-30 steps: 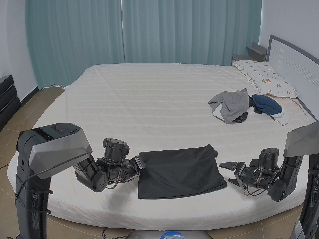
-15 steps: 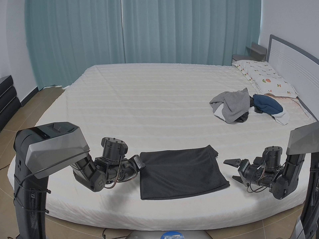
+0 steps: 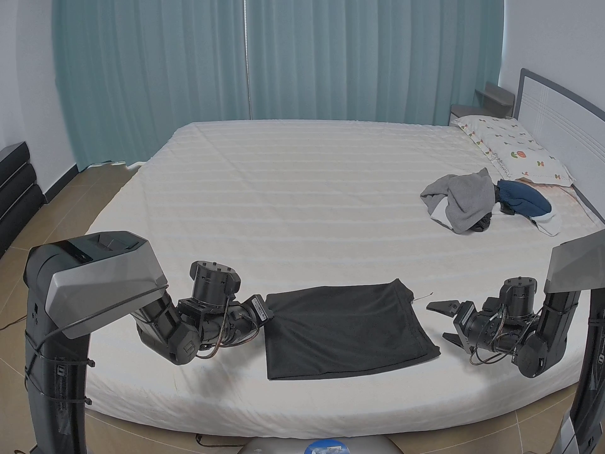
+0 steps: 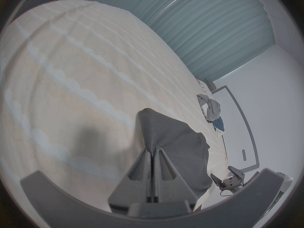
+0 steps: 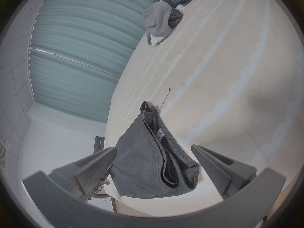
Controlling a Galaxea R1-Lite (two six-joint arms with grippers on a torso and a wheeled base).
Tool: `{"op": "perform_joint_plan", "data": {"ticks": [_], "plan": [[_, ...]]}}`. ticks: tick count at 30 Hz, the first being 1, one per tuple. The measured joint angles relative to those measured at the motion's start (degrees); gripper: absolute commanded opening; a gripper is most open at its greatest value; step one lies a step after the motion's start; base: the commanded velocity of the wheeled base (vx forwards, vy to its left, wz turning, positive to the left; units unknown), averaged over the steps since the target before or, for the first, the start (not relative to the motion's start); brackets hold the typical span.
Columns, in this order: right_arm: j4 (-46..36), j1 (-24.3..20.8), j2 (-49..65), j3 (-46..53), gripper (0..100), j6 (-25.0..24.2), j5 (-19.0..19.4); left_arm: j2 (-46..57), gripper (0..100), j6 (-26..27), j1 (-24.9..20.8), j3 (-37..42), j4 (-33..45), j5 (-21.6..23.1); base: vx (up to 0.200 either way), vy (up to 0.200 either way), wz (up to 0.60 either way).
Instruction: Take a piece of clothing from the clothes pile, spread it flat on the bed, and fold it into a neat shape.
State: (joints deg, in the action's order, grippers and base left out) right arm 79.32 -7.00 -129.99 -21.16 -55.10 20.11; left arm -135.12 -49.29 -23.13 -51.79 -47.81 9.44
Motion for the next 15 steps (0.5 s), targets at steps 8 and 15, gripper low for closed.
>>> {"op": "perform_joint_plan", "data": {"ticks": [8, 15], "plan": [[0.0, -0.1, -0.1, 0.0, 100, 0.0, 0.0, 0.1, 0, 0.0, 0.9, 0.0, 0.0, 0.1, 0.000, 0.200, 0.00], [0.0, -0.2, -0.2, 0.0, 100, 0.0, 0.0, 0.1, 0, 0.0, 1.2, -0.1, 0.3, 0.2, 0.000, 0.200, 0.00]]}}
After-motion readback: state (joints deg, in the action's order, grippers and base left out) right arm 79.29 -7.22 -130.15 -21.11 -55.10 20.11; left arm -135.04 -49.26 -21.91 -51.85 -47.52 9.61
